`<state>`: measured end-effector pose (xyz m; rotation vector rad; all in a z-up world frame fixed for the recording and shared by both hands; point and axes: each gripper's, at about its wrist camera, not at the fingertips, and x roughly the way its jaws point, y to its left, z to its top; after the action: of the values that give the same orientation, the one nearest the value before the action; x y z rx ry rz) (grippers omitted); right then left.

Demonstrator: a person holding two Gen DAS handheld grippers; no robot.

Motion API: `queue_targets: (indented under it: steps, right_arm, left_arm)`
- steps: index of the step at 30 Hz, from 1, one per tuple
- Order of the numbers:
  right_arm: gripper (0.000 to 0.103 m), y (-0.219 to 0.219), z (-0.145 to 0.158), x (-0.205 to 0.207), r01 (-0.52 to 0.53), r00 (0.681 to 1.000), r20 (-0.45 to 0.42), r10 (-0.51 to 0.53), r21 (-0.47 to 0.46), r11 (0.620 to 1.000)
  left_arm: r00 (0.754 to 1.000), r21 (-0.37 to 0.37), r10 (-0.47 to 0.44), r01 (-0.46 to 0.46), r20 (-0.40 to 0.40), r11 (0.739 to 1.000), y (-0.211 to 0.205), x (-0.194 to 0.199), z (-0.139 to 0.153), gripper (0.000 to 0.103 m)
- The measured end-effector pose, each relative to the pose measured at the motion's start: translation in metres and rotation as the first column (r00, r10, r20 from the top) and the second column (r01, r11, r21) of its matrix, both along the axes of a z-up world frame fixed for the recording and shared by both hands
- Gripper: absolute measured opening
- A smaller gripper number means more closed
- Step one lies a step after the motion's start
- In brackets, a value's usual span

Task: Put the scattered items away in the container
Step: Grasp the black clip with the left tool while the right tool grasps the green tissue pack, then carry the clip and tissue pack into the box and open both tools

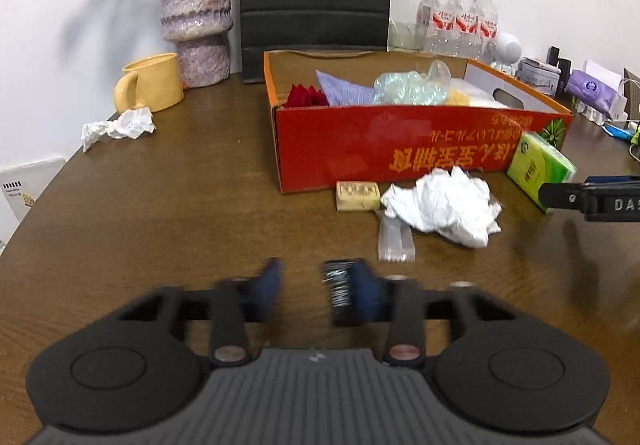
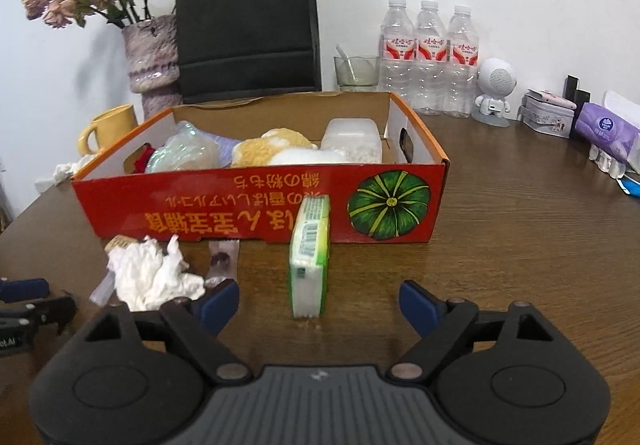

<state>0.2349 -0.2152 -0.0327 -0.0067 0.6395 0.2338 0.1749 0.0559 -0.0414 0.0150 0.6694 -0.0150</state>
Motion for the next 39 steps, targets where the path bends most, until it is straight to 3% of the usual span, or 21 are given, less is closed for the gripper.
queue_targets:
  steps: [1, 2, 5, 16, 25, 32, 39]
  right_arm:
    - [0.080, 0.001, -0.001, 0.002, 0.001, 1.000, 0.002, -0.001, 0.003, 1.000]
    - [0.069, 0.002, -0.001, 0.005, -0.002, 1.000, 0.002, 0.002, 0.003, 1.000]
    - [0.014, 0.003, -0.005, 0.011, -0.014, 1.000, -0.020, 0.014, 0.012, 1.000]
    - [0.014, 0.001, 0.001, -0.004, -0.022, 0.998, 0.055, 0.022, 0.009, 1.000]
    - [0.014, -0.002, 0.006, -0.012, -0.027, 0.996, 0.080, 0.026, 0.021, 0.999]
    - [0.014, -0.006, 0.028, -0.017, -0.051, 0.990, 0.136, 0.046, 0.038, 0.998]
    - [0.014, -0.009, 0.071, 0.003, -0.068, 0.975, 0.214, 0.055, 0.055, 0.996]
  left_arm:
    - [1.000, -0.003, -0.003, 0.003, 0.004, 1.000, 0.000, 0.002, 0.000, 0.016]
    - [1.000, -0.009, -0.003, 0.003, 0.009, 1.000, -0.001, 0.003, -0.001, 0.016]
    - [1.000, -0.008, 0.001, -0.001, 0.030, 1.000, -0.003, 0.005, -0.003, 0.016]
    - [0.999, -0.039, 0.012, -0.010, 0.041, 0.999, -0.001, 0.006, -0.003, 0.016]
    - [0.995, -0.079, 0.012, -0.005, 0.097, 0.997, -0.003, -0.002, 0.013, 0.016]
    - [0.985, -0.130, -0.006, 0.029, 0.172, 0.991, -0.005, 0.000, 0.046, 0.016]
    - [0.957, -0.170, 0.002, 0.050, 0.290, 0.984, -0.013, 0.029, 0.094, 0.016]
